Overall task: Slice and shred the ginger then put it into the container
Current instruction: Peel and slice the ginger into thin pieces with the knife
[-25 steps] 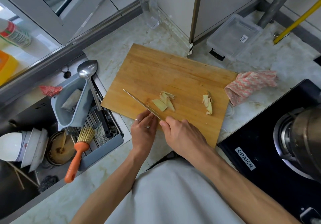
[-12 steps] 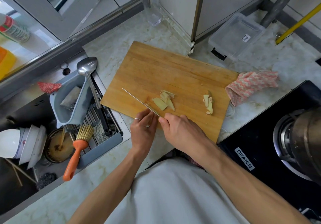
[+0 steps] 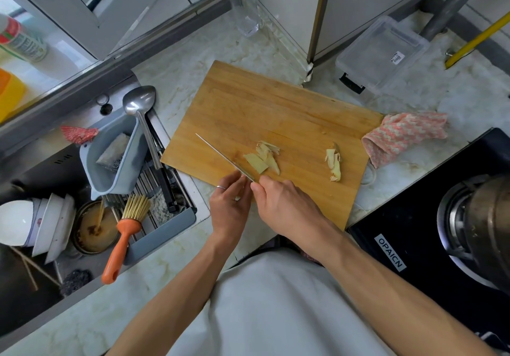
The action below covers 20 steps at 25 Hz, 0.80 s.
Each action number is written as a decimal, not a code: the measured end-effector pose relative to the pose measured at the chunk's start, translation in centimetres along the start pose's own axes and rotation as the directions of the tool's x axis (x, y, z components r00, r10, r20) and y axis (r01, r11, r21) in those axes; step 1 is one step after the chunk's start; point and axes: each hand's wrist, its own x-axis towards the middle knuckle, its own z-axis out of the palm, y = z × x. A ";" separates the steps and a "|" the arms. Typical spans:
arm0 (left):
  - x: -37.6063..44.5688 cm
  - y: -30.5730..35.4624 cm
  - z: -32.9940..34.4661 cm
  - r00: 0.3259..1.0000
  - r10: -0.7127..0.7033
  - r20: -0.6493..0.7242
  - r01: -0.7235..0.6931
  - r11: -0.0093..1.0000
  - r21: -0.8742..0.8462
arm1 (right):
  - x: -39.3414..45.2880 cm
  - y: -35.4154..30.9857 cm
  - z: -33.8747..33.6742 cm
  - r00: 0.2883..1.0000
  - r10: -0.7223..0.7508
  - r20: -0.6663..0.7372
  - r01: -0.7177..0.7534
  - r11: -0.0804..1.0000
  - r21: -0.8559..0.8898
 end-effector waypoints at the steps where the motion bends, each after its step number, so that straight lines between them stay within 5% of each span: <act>1: 0.0 0.0 0.0 1.000 -0.001 0.000 0.001 1.000 0.001 | 0.1 -0.1 0.0 1.000 0.000 0.001 0.000 1.000 0.004; 20: 0.0 -0.4 -0.3 0.999 -0.005 0.053 0.006 1.000 -0.008 | 1.0 0.4 1.4 1.000 -0.018 -0.001 0.018 0.999 0.039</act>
